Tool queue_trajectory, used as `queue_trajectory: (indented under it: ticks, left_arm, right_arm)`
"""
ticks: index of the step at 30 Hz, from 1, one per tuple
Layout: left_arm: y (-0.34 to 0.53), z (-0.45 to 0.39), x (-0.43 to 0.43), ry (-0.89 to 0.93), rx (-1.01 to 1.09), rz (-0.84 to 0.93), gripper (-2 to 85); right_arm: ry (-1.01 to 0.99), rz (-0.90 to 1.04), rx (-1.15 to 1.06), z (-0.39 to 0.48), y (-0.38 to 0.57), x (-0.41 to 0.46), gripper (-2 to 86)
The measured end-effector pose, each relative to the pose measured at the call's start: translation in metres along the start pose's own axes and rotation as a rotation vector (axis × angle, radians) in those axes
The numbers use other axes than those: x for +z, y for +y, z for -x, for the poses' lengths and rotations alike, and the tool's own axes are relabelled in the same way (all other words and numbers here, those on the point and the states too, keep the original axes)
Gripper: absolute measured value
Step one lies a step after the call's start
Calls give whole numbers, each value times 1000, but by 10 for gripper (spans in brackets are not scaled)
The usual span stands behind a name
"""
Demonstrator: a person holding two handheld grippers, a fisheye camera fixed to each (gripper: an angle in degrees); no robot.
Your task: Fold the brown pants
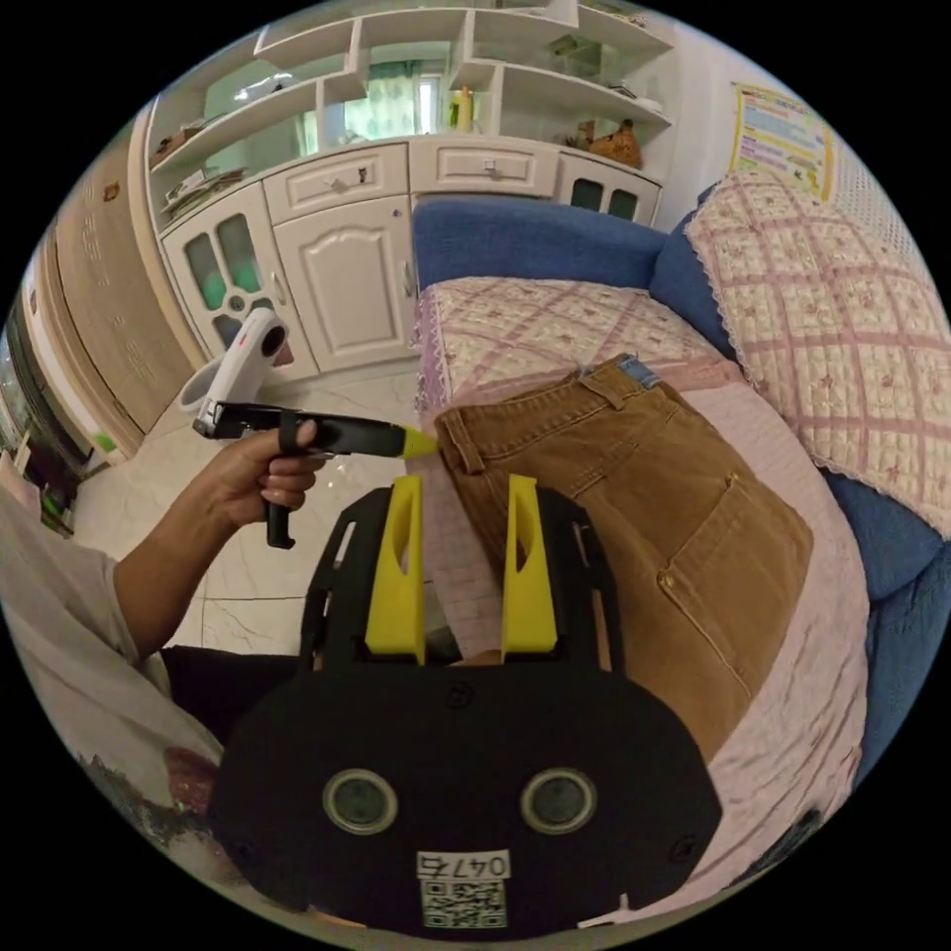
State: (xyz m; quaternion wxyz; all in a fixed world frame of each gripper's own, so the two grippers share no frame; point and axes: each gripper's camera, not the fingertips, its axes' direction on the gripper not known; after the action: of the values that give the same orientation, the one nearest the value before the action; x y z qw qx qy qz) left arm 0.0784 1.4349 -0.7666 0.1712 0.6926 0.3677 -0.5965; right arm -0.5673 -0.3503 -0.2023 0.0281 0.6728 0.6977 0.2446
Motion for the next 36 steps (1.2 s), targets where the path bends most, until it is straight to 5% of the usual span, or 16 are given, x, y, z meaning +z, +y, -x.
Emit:
queue_trajectory:
  ticks: [5, 10, 14, 19, 28, 34, 36]
  left_arm:
    - [-26, -120, -7, -15, 32, -33, 78]
    - [-76, -209, 46, -149, 3, 0, 92]
    - [-106, -300, 87, -87, -1, 10, 87]
    - [-149, -441, 114, -291, 107, 25, 61]
    - [-219, -701, 76, -438, 715, -172, 11]
    - [-194, -469, 47, -284, 174, -24, 16]
    - [-172, -430, 16, -178, 109, -100, 22]
  right_arm:
    - [221, -139, 228, -55, 57, -86, 58]
    - [188, -197, 409, -109, 115, -138, 49]
    - [299, -187, 472, -131, 150, -163, 36]
    - [349, -172, 549, -157, 182, -186, 30]
    - [292, -141, 570, -182, 185, -192, 37]
    - [270, -79, 540, -179, 169, -182, 42]
    - [262, -63, 532, -177, 161, -178, 44]
